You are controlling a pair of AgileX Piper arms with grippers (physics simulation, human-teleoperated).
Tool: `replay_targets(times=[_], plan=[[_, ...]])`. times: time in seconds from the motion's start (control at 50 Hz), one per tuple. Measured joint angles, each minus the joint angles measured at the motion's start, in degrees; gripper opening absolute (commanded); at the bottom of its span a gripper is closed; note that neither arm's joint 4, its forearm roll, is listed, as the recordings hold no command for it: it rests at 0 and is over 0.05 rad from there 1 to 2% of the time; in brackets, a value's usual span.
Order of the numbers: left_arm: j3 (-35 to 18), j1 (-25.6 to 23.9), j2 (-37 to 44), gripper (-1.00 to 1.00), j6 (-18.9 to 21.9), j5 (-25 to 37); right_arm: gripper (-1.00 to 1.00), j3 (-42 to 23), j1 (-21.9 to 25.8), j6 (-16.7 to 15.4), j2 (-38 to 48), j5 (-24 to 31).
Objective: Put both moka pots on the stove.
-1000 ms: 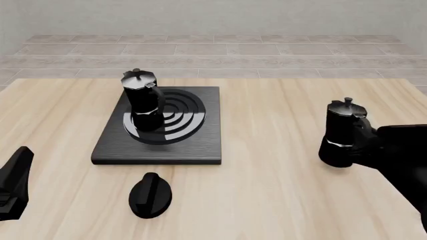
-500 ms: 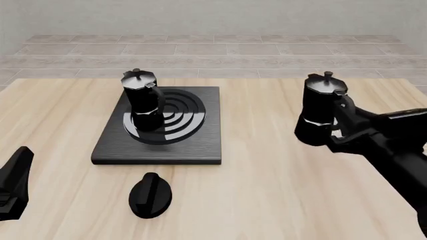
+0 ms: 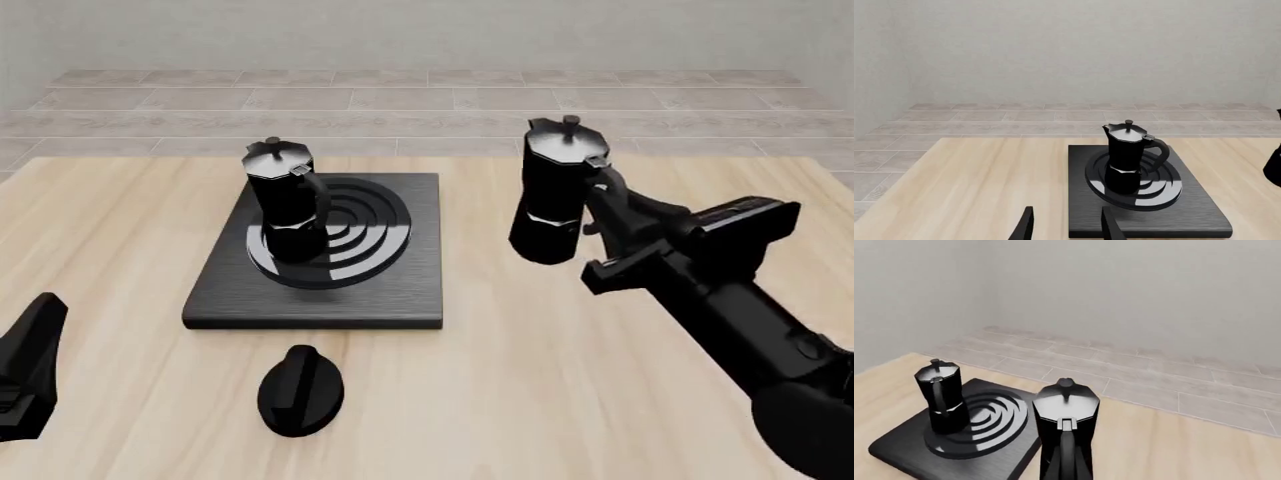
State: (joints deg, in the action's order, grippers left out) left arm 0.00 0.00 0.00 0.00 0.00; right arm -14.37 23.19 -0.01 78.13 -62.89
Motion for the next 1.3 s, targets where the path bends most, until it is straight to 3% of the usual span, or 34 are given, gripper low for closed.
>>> replay_targets(times=[0.38, 0.8, 1.3], plan=[[0.00, 0.00, 0.00, 1.00, 0.00, 0.00, -1.00, -6.00, 4.43, 0.44, 7.50, -5.42], [0.00, 0.00, 0.00, 1.00, 0.00, 0.00, -1.00, -14.70, 9.86, 0.62, 15.72, -6.31], [0.00, 0.00, 0.00, 1.00, 0.00, 0.00, -1.00, -24.94, 12.09, 0.96, 26.52, -6.42]])
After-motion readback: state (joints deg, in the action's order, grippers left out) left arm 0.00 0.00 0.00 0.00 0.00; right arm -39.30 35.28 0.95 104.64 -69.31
